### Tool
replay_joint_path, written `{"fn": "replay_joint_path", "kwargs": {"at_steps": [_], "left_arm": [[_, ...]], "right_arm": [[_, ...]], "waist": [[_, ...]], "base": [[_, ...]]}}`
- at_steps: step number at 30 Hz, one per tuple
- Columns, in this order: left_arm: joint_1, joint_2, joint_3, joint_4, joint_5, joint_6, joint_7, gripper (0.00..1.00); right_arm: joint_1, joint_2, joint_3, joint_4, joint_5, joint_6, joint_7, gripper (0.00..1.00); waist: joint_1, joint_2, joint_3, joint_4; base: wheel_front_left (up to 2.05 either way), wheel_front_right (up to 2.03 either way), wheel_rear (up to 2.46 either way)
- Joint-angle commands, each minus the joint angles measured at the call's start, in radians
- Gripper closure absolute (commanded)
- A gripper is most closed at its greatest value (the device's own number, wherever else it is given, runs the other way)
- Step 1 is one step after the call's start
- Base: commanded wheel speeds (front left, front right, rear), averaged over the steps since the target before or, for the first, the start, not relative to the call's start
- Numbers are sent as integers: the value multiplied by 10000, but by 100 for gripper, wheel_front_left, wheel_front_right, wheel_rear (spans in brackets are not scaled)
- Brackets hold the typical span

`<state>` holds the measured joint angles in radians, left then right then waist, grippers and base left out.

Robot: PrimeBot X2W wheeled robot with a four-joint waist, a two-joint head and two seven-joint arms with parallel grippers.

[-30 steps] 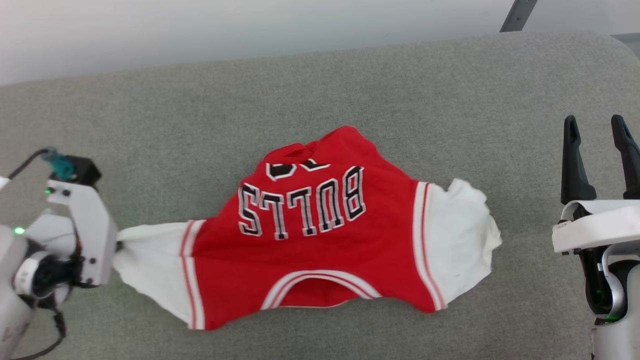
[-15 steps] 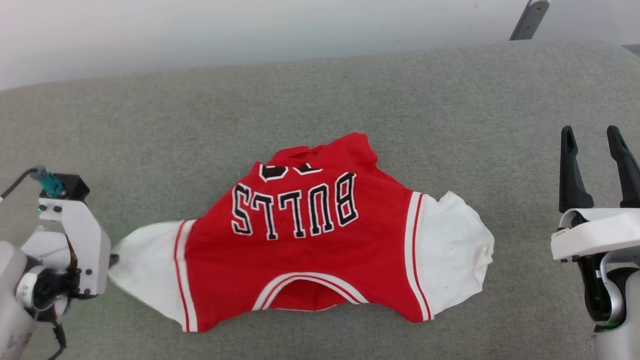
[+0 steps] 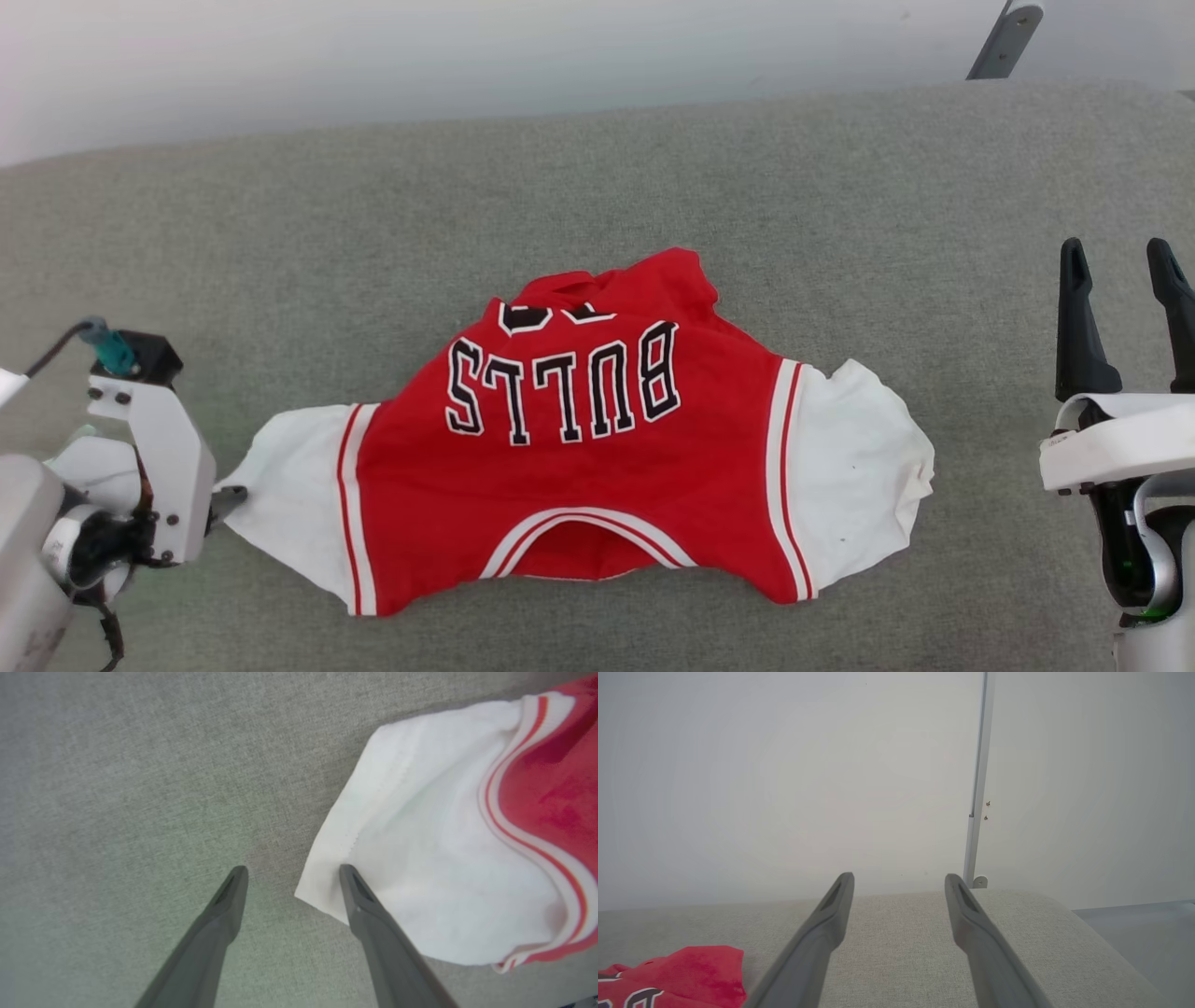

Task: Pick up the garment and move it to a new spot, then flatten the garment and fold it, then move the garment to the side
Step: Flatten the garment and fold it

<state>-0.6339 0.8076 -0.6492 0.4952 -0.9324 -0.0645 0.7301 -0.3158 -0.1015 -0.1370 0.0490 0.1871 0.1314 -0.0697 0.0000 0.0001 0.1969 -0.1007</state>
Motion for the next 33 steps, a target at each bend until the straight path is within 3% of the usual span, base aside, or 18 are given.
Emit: {"fn": "replay_joint_path", "kwargs": {"at_steps": [1,10,19,20,21,22,26,33], "left_arm": [[-107,-81,-99,99,139,-129,-119,0],[-89,-694,-103,920,-405,-324,-70,0],[-20,-1148,-231,1002,-1115,-346,1012,0],[34,-1195,-271,1029,-1187,-324,1198,16],[46,-1201,-358,949,-1151,-373,1278,85],[30,-1183,-331,960,-1131,-278,1217,100],[33,-1123,-285,1002,-1164,-82,1297,100],[-43,-918,-112,862,-1032,-44,844,100]], "right_arm": [[152,-19,-56,-107,69,-15,33,0],[420,80,-267,-547,-50,-15,251,0],[648,155,-542,-948,-162,-15,517,0],[669,172,-557,-974,-180,-15,550,0],[684,188,-563,-993,-200,-15,570,0],[691,204,-572,-1018,-204,-15,604,0],[763,258,-457,-929,57,-15,1132,0],[1290,92,197,-774,958,-15,3497,0]], "waist": [[0,-1,112,-70],[0,-1,427,-270],[0,-1,488,-221],[0,-1,485,-216],[0,-1,485,-210],[0,-1,492,-200],[0,-1,497,-186],[0,-1,530,-108]], "base": [[0,0,0],[0,0,0],[0,0,0],[0,0,0],[0,0,0],[0,0,0],[0,0,0],[0,0,0]]}}
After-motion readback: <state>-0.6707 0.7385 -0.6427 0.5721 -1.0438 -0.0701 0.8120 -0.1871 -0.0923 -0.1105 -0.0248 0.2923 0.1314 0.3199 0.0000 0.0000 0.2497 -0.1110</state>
